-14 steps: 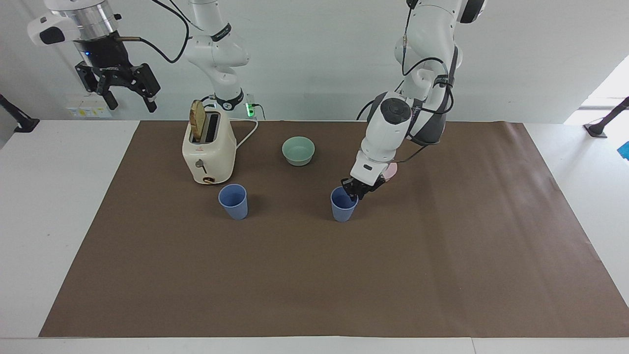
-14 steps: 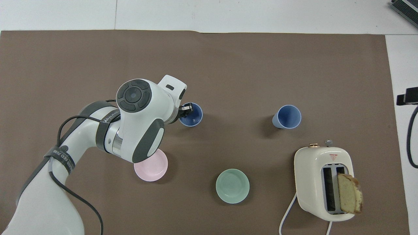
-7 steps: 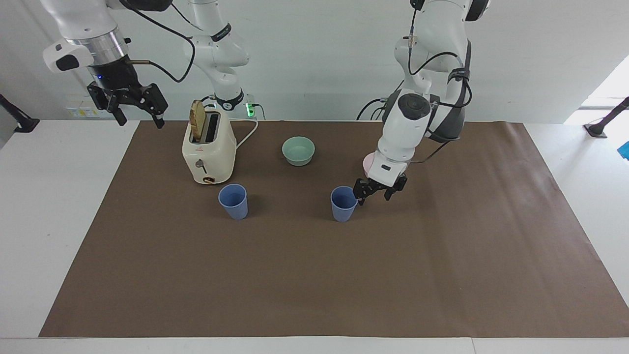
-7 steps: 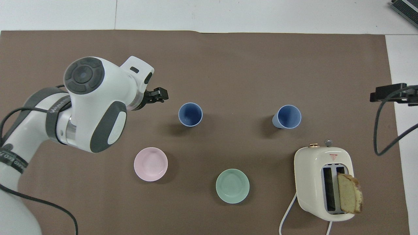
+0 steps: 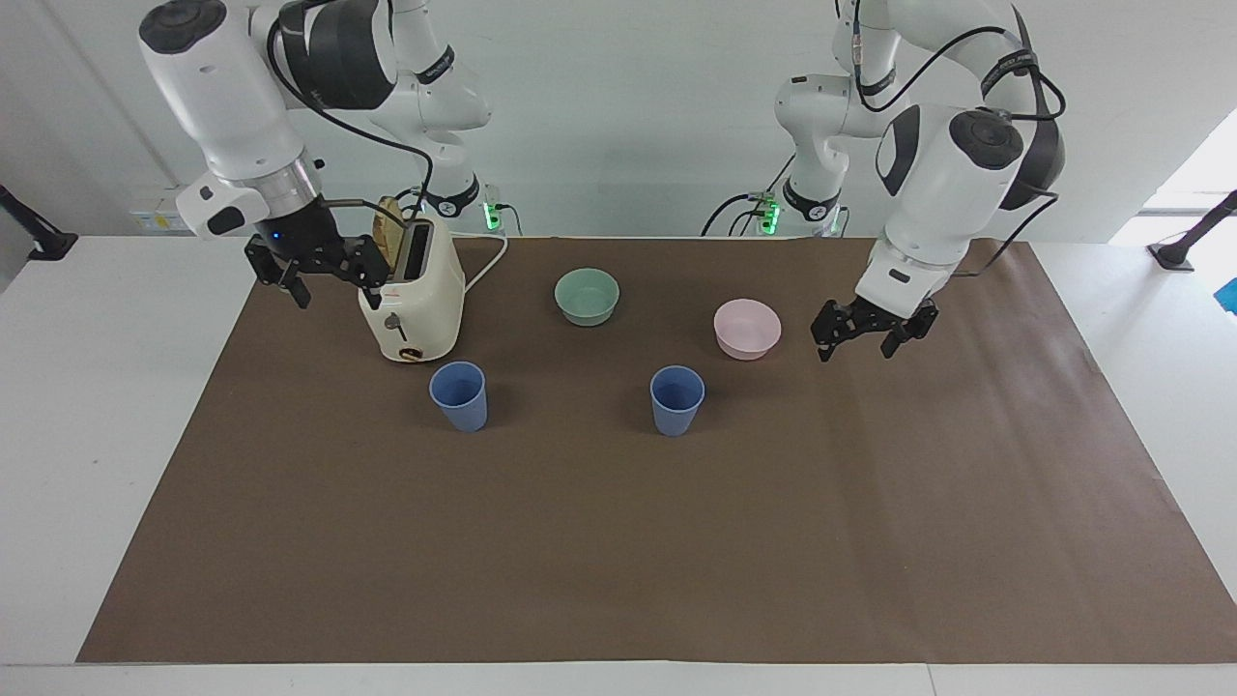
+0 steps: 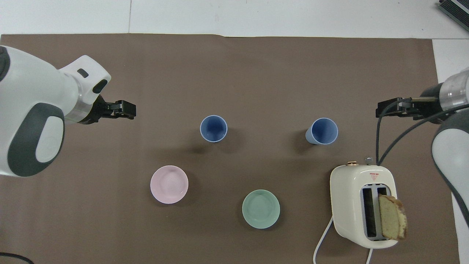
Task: Stack blue cups with both arms
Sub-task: 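Release the cup with the left gripper while the right gripper reaches forward, then lower the right gripper onto the other blue cup and grasp it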
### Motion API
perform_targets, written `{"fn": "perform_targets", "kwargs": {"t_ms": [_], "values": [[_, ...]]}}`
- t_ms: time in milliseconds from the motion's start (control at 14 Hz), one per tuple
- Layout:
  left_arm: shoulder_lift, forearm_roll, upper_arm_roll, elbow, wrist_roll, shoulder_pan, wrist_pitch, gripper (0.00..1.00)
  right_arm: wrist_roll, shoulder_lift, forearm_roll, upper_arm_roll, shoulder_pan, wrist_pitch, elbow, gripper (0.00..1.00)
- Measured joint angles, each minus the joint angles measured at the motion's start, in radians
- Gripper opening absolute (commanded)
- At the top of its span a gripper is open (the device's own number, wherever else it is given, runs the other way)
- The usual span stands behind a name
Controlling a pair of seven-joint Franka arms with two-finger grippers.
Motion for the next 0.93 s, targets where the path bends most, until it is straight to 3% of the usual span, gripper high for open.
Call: {"fn": "perform_targets", "kwargs": {"t_ms": [500, 929], "values": [[-0.125, 0.000, 0.004, 0.017, 0.154, 0.072, -0.154, 1.00, 0.000, 0.104, 0.001, 0.001, 0.028, 0.125, -0.072, 1.00], [-0.152, 0.020, 0.028, 0.156, 0.190, 0.072, -0.343, 1.00, -0.002, 0.131, 0.002, 0.004, 0.092, 0.229, -0.151, 1.00]]}}
